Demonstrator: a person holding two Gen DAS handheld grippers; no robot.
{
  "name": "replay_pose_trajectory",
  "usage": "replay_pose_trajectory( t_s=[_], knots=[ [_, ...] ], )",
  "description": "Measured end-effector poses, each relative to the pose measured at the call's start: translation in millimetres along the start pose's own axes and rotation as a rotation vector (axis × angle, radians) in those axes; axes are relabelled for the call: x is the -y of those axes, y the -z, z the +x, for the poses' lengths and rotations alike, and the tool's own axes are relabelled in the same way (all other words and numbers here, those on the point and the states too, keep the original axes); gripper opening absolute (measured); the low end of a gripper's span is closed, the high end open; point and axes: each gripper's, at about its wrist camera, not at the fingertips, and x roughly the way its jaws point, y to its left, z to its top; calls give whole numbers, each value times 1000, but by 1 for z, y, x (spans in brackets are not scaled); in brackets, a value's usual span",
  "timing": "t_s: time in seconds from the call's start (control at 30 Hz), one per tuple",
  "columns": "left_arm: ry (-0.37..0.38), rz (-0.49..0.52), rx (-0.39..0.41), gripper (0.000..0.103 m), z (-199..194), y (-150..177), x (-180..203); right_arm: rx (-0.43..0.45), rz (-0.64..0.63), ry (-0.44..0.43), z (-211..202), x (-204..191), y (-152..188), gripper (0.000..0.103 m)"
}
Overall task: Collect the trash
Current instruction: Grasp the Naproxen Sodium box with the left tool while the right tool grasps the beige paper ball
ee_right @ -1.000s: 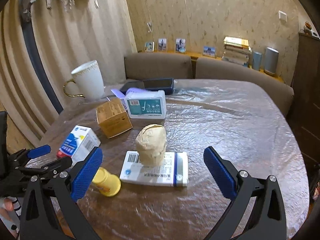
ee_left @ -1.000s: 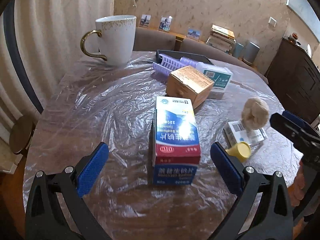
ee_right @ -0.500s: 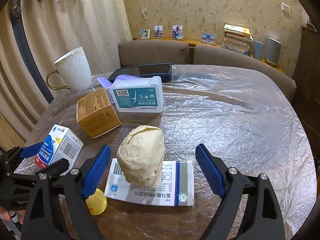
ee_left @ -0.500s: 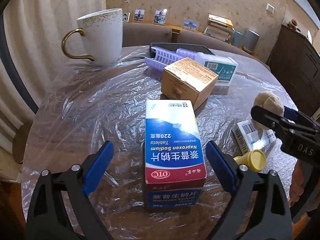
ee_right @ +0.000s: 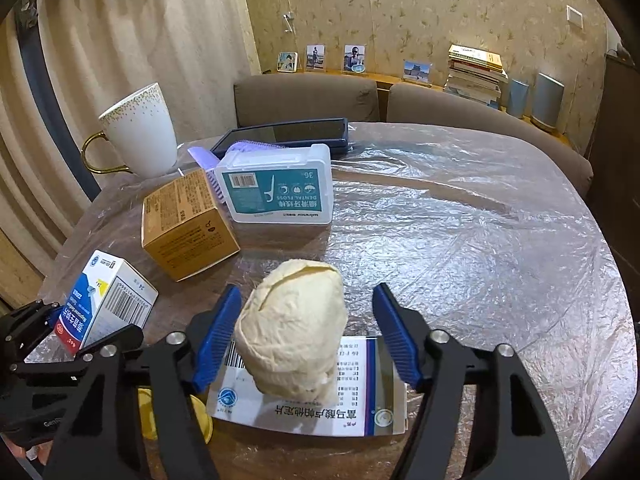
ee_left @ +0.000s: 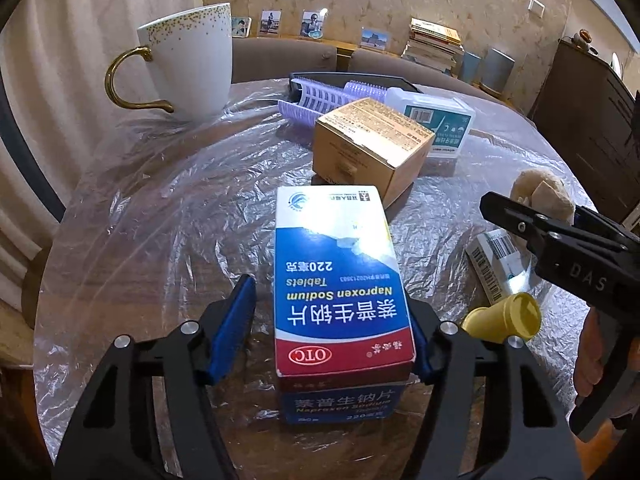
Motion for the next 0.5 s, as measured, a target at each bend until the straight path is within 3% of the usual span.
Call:
replay_pose_trajectory(
  t_s=[0.13,0.17,0.27,0.5],
  knots=[
    [-13,3,4,64,1,0,0,-11,0,-9,4,1,1,48],
    [-22,7,10,57,1,0,1,-13,0,-9,4,2,1,43],
    [-51,22,20,47,1,1,3,-19,7,-34,4,4,2,31],
    [-42,27,23,47,0,2,4,-7,14,-65,-5,11,4,23]
  ],
)
